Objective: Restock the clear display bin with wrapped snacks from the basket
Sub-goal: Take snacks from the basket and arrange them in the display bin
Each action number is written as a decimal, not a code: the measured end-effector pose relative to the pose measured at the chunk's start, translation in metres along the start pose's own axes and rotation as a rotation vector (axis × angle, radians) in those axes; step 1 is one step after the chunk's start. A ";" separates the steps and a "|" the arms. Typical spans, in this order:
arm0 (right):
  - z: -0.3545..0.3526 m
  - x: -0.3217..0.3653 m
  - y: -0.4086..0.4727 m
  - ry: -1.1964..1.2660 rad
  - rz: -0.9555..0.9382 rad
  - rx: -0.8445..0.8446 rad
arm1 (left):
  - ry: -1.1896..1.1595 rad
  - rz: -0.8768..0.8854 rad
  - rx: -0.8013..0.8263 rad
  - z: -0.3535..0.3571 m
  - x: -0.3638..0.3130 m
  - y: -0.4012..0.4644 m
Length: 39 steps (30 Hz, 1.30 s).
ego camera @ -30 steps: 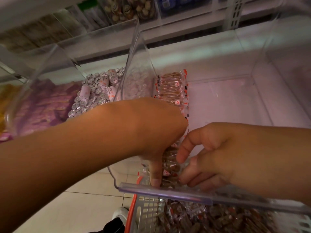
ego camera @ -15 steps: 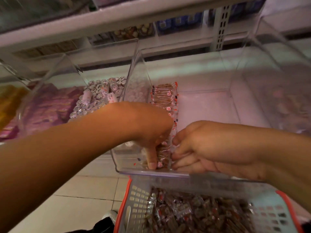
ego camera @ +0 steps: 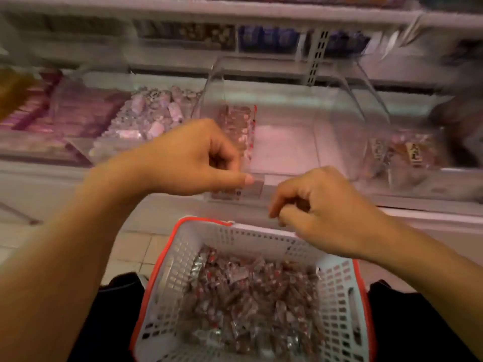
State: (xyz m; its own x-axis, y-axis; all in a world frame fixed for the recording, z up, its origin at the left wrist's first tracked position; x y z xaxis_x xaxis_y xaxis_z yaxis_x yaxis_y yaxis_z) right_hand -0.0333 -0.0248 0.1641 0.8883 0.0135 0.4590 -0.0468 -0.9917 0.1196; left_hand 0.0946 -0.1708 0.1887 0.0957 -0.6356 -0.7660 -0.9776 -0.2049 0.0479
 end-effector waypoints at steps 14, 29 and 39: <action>0.324 -0.143 -0.176 -0.021 1.094 0.661 | 0.034 -1.148 0.498 0.331 0.243 -0.165; 0.356 -0.190 -0.115 0.411 1.186 0.188 | -0.663 -1.374 -0.943 0.326 0.306 -0.130; 0.359 -0.196 -0.118 0.507 1.258 0.107 | -0.395 -1.381 -0.857 0.317 0.304 -0.132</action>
State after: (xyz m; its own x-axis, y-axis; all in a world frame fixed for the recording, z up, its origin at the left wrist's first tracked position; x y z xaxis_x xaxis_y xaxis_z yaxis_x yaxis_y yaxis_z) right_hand -0.0373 0.0435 -0.2562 0.0061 -0.8778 0.4790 -0.6377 -0.3724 -0.6743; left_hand 0.1938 -0.1009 -0.2542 0.5595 0.5431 -0.6261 0.1857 -0.8183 -0.5439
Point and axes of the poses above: each hand's wrist, its own y-axis towards the middle knuckle, its own z-axis out of the palm, x = y × z, the point moved 3 cm from there along y, towards the middle knuckle, and after that the axes turned 9 degrees about -y, right-handed, at the moved point
